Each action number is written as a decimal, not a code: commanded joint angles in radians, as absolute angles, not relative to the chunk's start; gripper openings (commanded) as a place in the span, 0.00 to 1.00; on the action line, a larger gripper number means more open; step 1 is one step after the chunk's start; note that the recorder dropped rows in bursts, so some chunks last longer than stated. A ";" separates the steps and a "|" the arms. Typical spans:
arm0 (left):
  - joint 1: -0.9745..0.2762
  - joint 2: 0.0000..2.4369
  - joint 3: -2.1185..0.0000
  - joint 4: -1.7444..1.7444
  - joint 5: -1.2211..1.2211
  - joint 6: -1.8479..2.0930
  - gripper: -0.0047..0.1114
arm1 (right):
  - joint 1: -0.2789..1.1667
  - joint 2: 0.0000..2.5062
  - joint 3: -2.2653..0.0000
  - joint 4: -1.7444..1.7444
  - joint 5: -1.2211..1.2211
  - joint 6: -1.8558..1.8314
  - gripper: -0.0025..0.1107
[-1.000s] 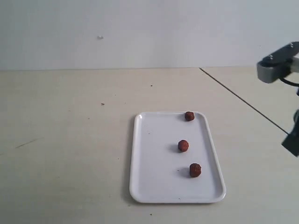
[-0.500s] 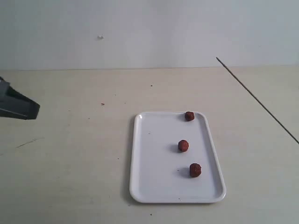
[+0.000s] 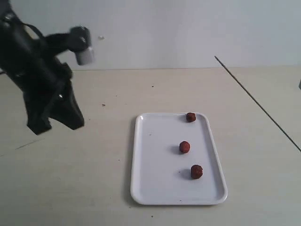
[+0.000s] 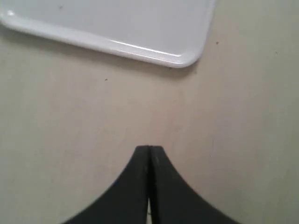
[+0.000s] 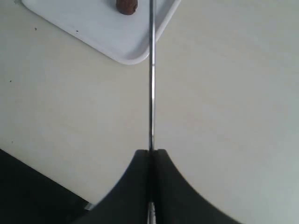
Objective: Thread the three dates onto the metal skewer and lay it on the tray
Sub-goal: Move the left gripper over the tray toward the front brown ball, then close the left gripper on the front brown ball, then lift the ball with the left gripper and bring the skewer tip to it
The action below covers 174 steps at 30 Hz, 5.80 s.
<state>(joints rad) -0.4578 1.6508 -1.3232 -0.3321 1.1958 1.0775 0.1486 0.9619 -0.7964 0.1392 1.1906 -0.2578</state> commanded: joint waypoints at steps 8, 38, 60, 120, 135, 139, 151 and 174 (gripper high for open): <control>-0.832 1.826 -1.374 -0.280 0.926 1.092 0.23 | 0.143 0.955 -0.794 0.140 1.190 -0.234 0.02; -0.967 1.999 -1.453 0.080 0.660 0.617 0.43 | 0.143 0.955 -0.794 0.112 1.215 -0.261 0.02; -1.017 2.081 -1.543 0.098 0.685 0.564 0.44 | 0.143 0.836 -0.628 -0.060 1.115 -0.073 0.02; -0.998 2.247 -1.619 0.049 0.647 0.861 0.43 | 0.143 0.804 -0.624 -0.209 1.050 0.029 0.02; -0.998 2.251 -1.619 0.043 0.656 0.853 0.22 | 0.143 0.804 -0.624 -0.209 1.056 0.029 0.02; -0.998 2.244 -1.619 0.043 0.672 0.831 0.28 | 0.143 0.804 -0.624 -0.209 1.076 0.029 0.02; -0.980 2.137 -1.619 0.043 0.758 0.805 0.32 | 0.143 0.818 -0.624 -0.131 1.193 -0.067 0.02; -0.799 2.015 -1.619 0.070 0.905 0.867 0.32 | 0.145 1.077 -0.624 0.096 1.186 -0.654 0.02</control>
<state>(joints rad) -0.7977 2.0276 -1.6165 0.0778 0.9098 0.8312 0.1486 1.0558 -0.6255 0.0740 1.2215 -0.6006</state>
